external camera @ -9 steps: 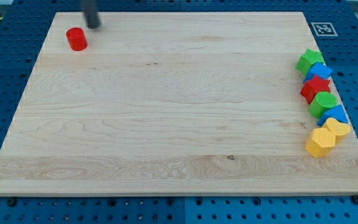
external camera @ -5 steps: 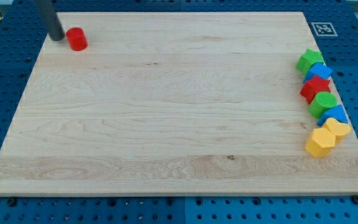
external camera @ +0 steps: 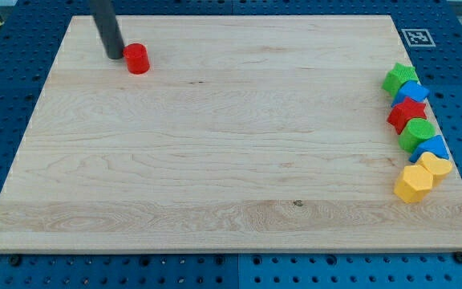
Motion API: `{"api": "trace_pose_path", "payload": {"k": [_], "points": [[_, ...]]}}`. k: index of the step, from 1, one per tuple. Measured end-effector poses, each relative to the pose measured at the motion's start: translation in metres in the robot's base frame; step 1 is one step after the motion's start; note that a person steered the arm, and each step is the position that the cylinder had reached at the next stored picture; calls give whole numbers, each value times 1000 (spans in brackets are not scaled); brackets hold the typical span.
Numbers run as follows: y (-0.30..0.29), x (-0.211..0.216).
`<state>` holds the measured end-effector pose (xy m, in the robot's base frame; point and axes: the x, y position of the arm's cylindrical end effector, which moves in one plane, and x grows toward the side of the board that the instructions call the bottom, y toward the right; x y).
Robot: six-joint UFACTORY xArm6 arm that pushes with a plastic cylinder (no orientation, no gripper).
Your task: Move red circle near to the green star
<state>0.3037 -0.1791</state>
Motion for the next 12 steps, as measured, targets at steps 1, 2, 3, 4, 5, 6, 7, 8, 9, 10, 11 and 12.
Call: {"api": "trace_pose_path", "payload": {"k": [1,2,3,4,5,6,7,8,9,10,11,12], "points": [[47,21],[38,25],[32,47],[61,54],[131,49],[194,21],[186,22],[138,33],[103,11],[128,-8],[198,-8],[274,-8]]}}
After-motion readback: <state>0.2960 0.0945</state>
